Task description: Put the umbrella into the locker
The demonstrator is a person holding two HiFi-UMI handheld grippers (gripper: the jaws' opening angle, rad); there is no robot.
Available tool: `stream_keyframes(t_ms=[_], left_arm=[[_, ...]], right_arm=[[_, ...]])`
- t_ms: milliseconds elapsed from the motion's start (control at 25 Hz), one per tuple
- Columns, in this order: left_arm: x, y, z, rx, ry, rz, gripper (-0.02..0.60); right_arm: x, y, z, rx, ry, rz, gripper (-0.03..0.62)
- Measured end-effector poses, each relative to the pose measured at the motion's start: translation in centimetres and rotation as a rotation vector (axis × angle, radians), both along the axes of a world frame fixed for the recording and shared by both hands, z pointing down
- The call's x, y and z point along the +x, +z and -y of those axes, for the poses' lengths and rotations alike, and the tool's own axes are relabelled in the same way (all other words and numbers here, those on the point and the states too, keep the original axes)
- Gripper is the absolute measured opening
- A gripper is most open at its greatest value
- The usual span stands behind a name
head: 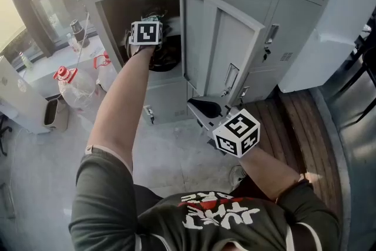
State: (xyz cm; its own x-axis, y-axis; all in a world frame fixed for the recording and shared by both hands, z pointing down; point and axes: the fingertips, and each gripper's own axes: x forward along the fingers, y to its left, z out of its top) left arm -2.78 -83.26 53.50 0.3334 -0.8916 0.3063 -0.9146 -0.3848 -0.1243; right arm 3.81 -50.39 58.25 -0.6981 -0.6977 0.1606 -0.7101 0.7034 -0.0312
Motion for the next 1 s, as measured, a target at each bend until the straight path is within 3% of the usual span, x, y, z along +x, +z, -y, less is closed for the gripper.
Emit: stream_keyframes(t_ms=[320,640,840,1000], left_arm=[[-0.9,0.6,-5.0,0.041,0.1,-0.123,0.54],[-1.5,1.7,-13.8,0.056,0.312,-0.33,0.539],[-5.1,1.1,-23.1,0.152,0.451,-0.501,0.535],[-9.5,2.2,-29.6,0.21,0.463,-0.527,0.51]], right_arm=[[-1.0,-0.1,-0.4,-0.002,0.017,0.007,0.034],[-2.5,-0.1,-0.8,-0.004,0.015,0.015,0.034],[-3.5,0.0,-1.2,0.0,-0.001,0.034,0.034],[-3.7,0.0,-1.3,0.006,-0.005,0.064,0.034]])
